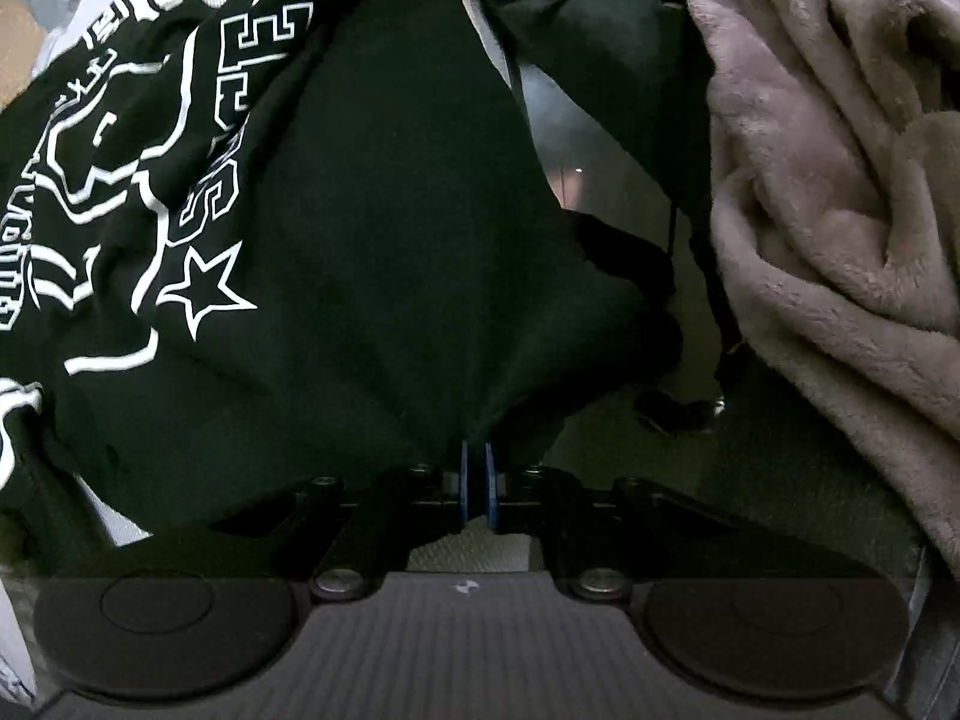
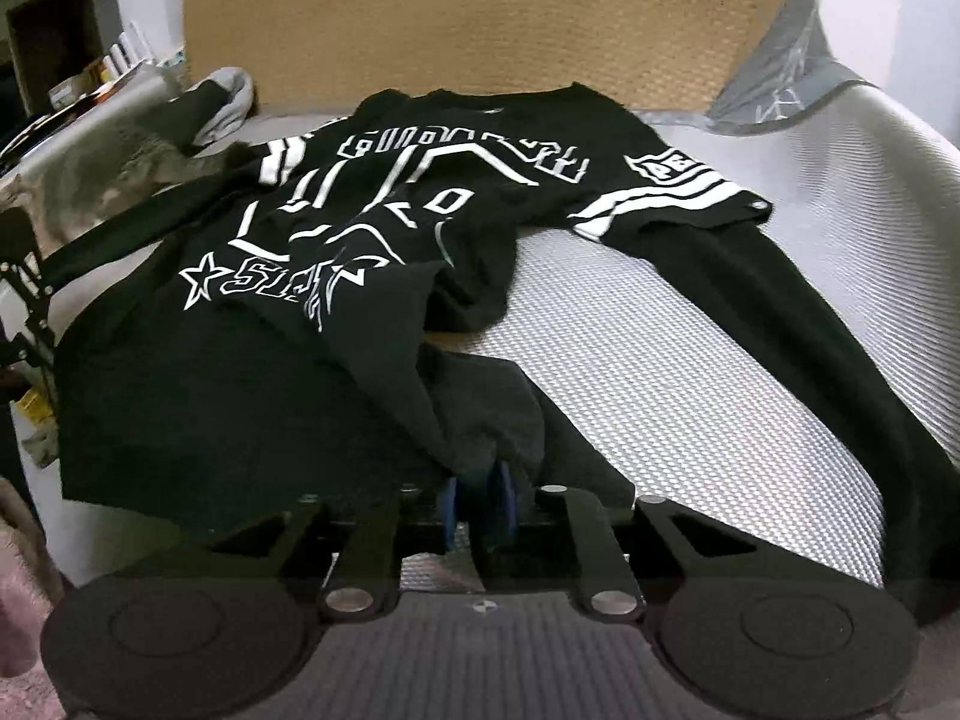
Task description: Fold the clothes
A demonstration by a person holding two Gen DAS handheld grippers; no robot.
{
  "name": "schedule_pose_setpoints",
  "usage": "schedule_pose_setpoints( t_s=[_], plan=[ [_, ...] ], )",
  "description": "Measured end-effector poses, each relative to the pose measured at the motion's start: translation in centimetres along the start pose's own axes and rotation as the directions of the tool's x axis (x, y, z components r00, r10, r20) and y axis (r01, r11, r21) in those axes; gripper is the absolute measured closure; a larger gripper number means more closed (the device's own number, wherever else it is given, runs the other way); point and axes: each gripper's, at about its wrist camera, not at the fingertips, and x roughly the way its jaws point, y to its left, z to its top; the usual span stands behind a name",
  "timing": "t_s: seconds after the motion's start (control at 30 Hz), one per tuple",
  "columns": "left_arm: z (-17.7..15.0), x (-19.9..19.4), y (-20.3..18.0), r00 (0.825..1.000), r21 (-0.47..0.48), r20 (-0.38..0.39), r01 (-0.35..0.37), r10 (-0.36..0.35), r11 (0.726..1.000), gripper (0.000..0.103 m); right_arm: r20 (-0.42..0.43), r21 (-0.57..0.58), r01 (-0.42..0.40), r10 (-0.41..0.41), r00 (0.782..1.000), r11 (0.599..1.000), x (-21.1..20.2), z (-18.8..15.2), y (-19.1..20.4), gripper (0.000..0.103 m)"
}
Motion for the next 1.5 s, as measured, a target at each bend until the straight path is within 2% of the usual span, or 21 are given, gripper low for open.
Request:
schedule_pose_setpoints(
  t_s=[0.17,0.27,0.3,0.4,0.47,0.5,0.67,0.87,1.0,1.1,1.13,1.2,1.27,1.33,1.4,1.5],
  plan=[
    [-0.7,-0.2,0.1,0.999,0.009,-0.028,0.016,-0.016,1.000,0.096,0.010,-0.032,-0.090,0.090,0.996,0.995,-1.4,0.9,0.2,0.078],
    [-0.7,-0.1,0.3,0.998,0.017,-0.047,0.046,-0.046,0.999,0.096,0.016,-0.040,-0.140,0.141,0.990,0.989,-2.8,1.3,0.1,0.068],
    [-0.6,0.0,0.3,0.997,0.024,-0.052,0.051,-0.050,0.998,0.096,0.020,-0.043,-0.150,0.151,0.988,0.988,-3.2,1.4,0.0,0.068],
    [-0.6,0.0,0.6,0.998,0.002,-0.034,0.061,-0.061,0.998,0.096,0.035,-0.052,-0.159,0.161,0.986,0.986,-4.1,1.8,-0.2,0.066],
    [-0.7,-0.5,0.8,0.997,-0.036,0.000,0.076,-0.076,0.997,0.094,0.058,-0.033,-0.137,0.139,0.989,0.990,-4.1,2.2,-0.6,0.058],
    [-0.7,-0.9,1.1,0.996,-0.061,0.024,0.084,-0.083,0.995,0.094,0.060,-0.014,-0.113,0.113,0.992,0.994,-3.7,2.5,-0.8,0.056],
    [-1.5,-3.0,2.0,0.989,-0.116,0.115,0.111,-0.097,0.987,0.092,0.018,0.034,-0.003,0.002,1.000,0.999,0.8,3.6,-1.4,0.056],
    [-2.7,-5.3,2.9,0.972,-0.164,0.210,0.143,-0.108,0.976,0.090,-0.011,0.080,-0.029,0.030,0.999,0.996,5.8,4.5,-1.4,0.056],
    [-3.7,-5.3,2.6,0.974,-0.163,0.173,0.175,-0.147,0.971,0.091,-0.033,0.069,-0.037,0.039,0.999,0.997,7.7,4.9,-0.9,0.056],
    [-4.3,-6.1,2.3,0.973,-0.165,0.181,0.176,-0.146,0.970,0.091,-0.036,0.089,-0.045,0.049,0.998,0.995,8.2,4.8,-1.1,0.056],
    [-4.3,-6.5,2.3,0.968,-0.177,0.209,0.175,-0.137,0.969,0.090,-0.029,0.101,-0.055,0.058,0.998,0.993,8.2,4.7,-1.2,0.056],
    [-4.1,-6.9,2.7,0.955,-0.207,0.279,0.162,-0.101,0.965,0.082,-0.004,0.129,-0.083,0.084,0.996,0.988,8.1,4.6,-1.4,0.056],
    [-3.4,-6.9,3.3,0.936,-0.259,0.353,0.108,-0.010,0.960,0.064,0.023,0.163,-0.118,0.116,0.993,0.979,8.1,4.6,-1.5,0.056],
    [-2.5,-6.1,4.0,0.911,-0.312,0.408,0.074,0.063,0.947,0.063,0.034,0.200,-0.151,0.147,0.988,0.968,8.4,4.8,-1.3,0.056],
    [-1.0,-4.5,5.1,0.890,-0.383,0.432,0.031,0.149,0.923,0.061,0.018,0.215,-0.181,0.181,0.983,0.960,8.9,5.2,-0.8,0.056],
    [1.3,-1.6,6.5,0.881,-0.506,0.373,-0.071,0.292,0.859,0.061,-0.022,0.184,-0.169,0.176,0.984,0.968,9.8,5.2,0.2,0.057]
  ],
)
